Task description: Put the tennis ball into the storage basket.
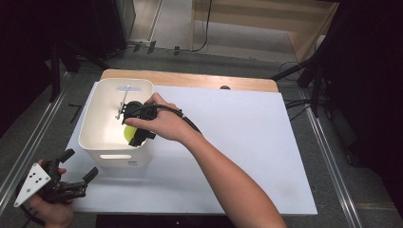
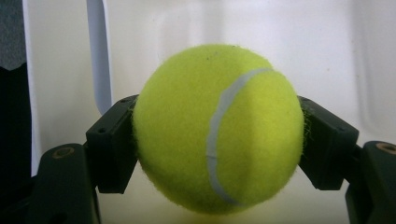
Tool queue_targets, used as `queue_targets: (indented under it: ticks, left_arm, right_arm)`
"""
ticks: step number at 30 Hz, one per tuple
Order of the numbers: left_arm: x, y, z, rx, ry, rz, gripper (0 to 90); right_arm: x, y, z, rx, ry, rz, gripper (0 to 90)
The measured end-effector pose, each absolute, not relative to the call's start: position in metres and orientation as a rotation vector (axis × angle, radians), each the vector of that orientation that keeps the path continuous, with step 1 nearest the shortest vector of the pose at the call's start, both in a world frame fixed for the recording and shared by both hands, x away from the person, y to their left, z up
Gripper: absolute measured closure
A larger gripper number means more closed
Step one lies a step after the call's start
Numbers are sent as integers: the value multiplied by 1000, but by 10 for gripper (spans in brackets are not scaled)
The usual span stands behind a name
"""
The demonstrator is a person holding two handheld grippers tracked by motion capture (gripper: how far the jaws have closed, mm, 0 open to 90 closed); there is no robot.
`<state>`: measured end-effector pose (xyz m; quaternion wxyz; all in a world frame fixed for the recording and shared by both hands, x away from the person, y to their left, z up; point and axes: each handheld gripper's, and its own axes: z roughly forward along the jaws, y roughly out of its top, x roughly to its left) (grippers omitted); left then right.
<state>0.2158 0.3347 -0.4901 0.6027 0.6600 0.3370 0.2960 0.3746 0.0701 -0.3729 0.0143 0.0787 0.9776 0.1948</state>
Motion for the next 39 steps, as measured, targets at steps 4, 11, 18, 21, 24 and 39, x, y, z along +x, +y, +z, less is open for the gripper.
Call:
queue_targets:
  ticks: [4, 11, 18, 21, 24, 39]
  left_arm:
    - [216, 334, -490, 1530, 780, 686, 0]
    - [216, 334, -490, 1525, 782, 685, 0]
    - [216, 334, -490, 1528, 782, 686, 0]
    - [215, 334, -490, 1531, 781, 688, 0]
    - [216, 334, -490, 1532, 779, 688, 0]
    - [216, 333, -490, 1536, 777, 690, 0]
  right_arm:
    - [374, 70, -374, 242, 3043, 597, 230]
    - [368, 68, -370, 222, 2995, 639, 81]
    - [364, 59, -355, 244, 2935, 731, 0]
    - [363, 54, -351, 247, 2917, 767, 0]
    - [361, 49, -347, 255, 2903, 787, 0]
    - [359, 18, -346, 326, 2880, 853, 0]
